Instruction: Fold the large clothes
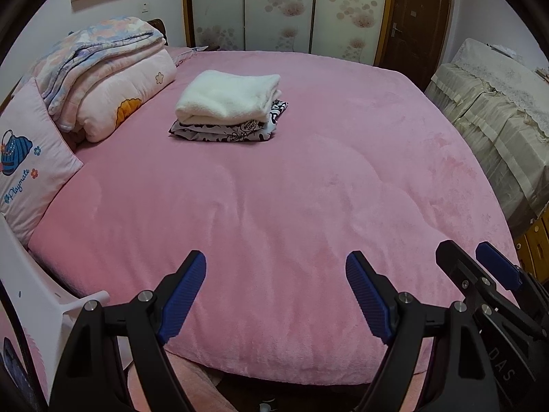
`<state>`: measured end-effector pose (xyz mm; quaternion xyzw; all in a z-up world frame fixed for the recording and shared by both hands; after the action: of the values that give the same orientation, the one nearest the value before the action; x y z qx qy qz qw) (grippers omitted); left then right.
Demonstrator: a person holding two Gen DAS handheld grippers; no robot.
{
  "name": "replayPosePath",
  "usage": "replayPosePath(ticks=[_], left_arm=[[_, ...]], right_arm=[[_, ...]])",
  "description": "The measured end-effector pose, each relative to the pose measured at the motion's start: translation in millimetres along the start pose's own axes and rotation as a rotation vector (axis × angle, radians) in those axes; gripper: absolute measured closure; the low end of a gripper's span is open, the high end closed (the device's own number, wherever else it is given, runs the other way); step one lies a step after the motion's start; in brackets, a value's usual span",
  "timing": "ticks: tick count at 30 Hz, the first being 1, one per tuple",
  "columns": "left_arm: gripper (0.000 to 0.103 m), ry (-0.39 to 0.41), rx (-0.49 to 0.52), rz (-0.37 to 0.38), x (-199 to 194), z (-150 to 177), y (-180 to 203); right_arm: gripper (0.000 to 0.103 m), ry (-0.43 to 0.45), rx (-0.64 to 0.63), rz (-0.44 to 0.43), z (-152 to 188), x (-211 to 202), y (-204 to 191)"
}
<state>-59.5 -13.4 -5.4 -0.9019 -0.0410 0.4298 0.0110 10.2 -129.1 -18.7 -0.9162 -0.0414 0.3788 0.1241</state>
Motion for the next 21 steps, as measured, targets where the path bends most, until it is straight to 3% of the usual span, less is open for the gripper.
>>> replayPosePath(ticks=[21], left_arm=[[0.02, -0.014, -0.012, 0.008, 6.7, 3.6, -1.4]], right_arm=[[0.039, -0.019, 0.008, 0.017, 6.1, 7.9, 2.0]])
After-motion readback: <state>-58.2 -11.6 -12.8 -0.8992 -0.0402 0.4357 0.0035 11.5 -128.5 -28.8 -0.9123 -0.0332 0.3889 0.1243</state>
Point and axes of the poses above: each gripper's, at about its wrist camera, not at the fingertips, and x roughly the way its jaws point, y to its right, z to its underside, the point moved 4 cm from there along x, roughly the way its jaws point, and after that the axes turned 7 degrees about x, right-handed, at the moved point
